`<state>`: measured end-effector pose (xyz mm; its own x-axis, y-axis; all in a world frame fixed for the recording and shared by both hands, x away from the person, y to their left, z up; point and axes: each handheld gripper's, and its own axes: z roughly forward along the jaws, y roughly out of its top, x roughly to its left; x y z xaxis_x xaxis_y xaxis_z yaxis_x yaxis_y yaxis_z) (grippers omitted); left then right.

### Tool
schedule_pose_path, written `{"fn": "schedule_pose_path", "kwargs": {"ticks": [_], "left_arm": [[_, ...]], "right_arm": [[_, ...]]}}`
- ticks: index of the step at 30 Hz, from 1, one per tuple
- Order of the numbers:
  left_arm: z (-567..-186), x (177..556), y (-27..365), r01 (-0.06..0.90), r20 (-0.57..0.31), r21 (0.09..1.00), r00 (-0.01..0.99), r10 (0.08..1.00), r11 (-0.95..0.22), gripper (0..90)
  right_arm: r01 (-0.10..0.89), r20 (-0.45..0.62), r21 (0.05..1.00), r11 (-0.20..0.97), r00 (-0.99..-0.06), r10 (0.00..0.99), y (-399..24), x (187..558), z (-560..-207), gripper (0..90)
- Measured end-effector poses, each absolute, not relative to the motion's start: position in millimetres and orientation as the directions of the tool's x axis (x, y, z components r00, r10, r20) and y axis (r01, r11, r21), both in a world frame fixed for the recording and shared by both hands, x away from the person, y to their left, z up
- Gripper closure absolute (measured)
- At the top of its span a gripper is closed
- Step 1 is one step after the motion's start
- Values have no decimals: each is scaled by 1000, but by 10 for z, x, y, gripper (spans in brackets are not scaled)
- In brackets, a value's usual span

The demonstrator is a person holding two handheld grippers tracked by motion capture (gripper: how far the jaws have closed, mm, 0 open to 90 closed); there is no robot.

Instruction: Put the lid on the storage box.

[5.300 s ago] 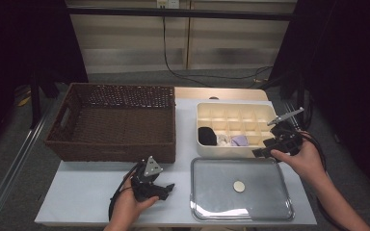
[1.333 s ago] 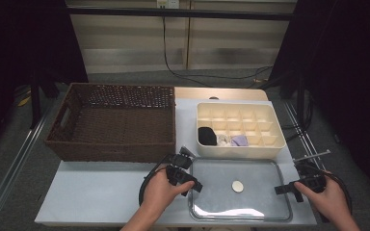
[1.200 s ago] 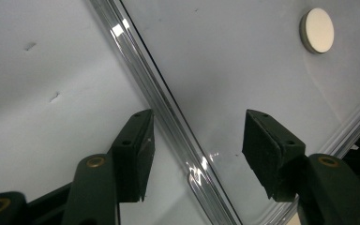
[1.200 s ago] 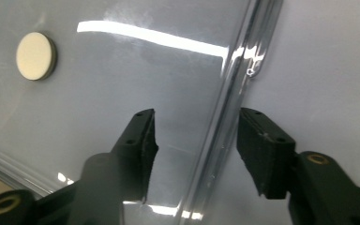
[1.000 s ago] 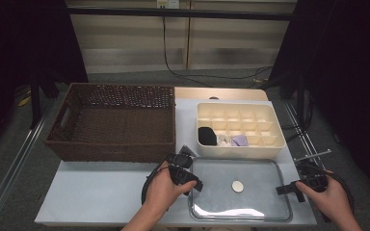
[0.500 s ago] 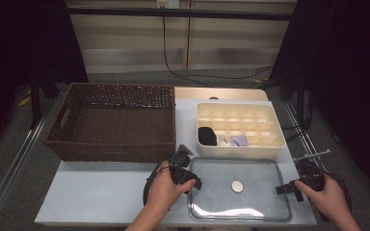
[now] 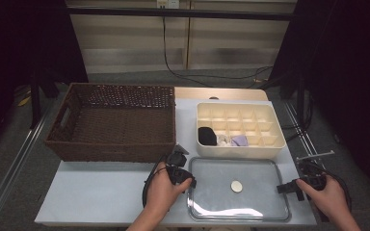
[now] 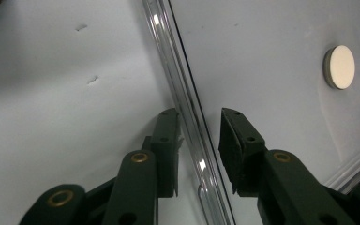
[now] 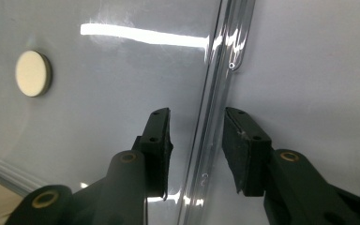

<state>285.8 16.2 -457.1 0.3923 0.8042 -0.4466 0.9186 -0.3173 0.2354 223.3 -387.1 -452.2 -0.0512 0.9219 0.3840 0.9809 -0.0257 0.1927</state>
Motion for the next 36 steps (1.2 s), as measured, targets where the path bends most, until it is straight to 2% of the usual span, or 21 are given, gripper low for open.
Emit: {"fn": "schedule_pose_path", "kwargs": {"ticks": [6, 9, 15, 22, 36], "left_arm": [[-4564, 2859, 141, 926, -432, 229, 372, 822, -299, 692], [-4580, 2869, 180, 933, -460, 227, 355, 814, -278, 708], [-4584, 2876, 216, 949, -494, 209, 310, 812, -235, 731], [-4441, 2863, 262, 944, -498, 219, 324, 804, -245, 760], [-4138, 2835, 299, 932, -520, 274, 350, 779, -236, 794]], "right_arm": [[980, 426, 186, -65, -21, 905, -3906, 2226, -4536, 678], [981, 416, 182, -62, -20, 909, -3919, 2243, -4539, 719], [981, 410, 180, -68, -12, 912, -3901, 2242, -4525, 729], [976, 437, 200, -82, -14, 899, -3949, 2204, -4449, 775], [963, 430, 256, -81, -39, 902, -3965, 2131, -4191, 788]]}}
